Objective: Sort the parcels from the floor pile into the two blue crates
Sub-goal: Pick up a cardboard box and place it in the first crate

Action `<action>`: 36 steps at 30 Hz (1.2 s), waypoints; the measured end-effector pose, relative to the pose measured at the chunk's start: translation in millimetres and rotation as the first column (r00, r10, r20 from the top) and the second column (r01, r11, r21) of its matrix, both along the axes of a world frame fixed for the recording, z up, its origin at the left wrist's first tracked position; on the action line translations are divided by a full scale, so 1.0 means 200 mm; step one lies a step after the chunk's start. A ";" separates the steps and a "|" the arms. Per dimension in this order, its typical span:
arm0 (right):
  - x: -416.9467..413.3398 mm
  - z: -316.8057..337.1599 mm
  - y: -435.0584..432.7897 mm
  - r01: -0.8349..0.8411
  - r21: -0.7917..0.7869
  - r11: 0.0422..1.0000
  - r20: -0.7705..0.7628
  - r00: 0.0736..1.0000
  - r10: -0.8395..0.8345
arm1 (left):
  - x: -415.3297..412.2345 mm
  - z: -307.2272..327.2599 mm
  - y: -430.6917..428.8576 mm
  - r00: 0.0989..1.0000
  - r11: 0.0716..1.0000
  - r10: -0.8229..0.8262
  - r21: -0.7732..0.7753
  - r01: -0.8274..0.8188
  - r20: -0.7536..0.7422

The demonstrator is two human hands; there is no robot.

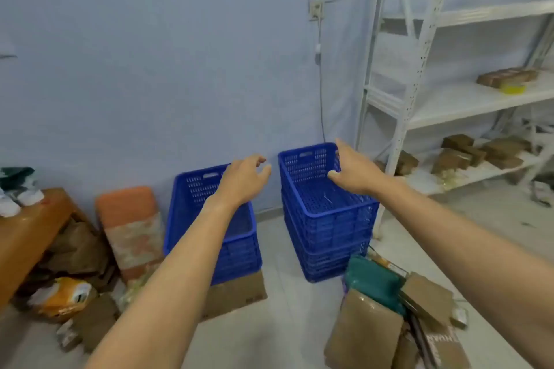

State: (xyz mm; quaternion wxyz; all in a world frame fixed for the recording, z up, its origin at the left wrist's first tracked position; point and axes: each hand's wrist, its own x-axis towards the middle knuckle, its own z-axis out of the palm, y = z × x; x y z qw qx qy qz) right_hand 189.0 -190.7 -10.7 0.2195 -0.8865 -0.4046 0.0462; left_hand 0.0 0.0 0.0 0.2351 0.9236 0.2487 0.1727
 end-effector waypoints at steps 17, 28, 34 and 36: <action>0.62 -0.99 -0.80 0.293 -0.281 0.914 -0.284 0.884 -0.371 | 1.03 -0.92 -0.63 0.892 0.953 -0.284 -0.206 0.222 -0.352; 0.93 -1.45 -1.14 0.405 -0.422 0.811 -0.398 0.721 -0.567 | 1.62 -1.38 -0.84 0.780 0.903 -0.415 -0.314 0.293 -0.468; 0.93 -1.89 -1.12 0.412 -0.506 0.758 -0.470 0.605 -0.643 | 1.81 -1.88 -0.74 0.647 0.865 -0.501 -0.357 0.353 -0.575; 0.92 -2.09 -1.10 0.430 -0.527 0.733 -0.463 0.578 -0.672 | 1.87 -2.12 -0.68 0.611 0.852 -0.523 -0.356 0.383 -0.594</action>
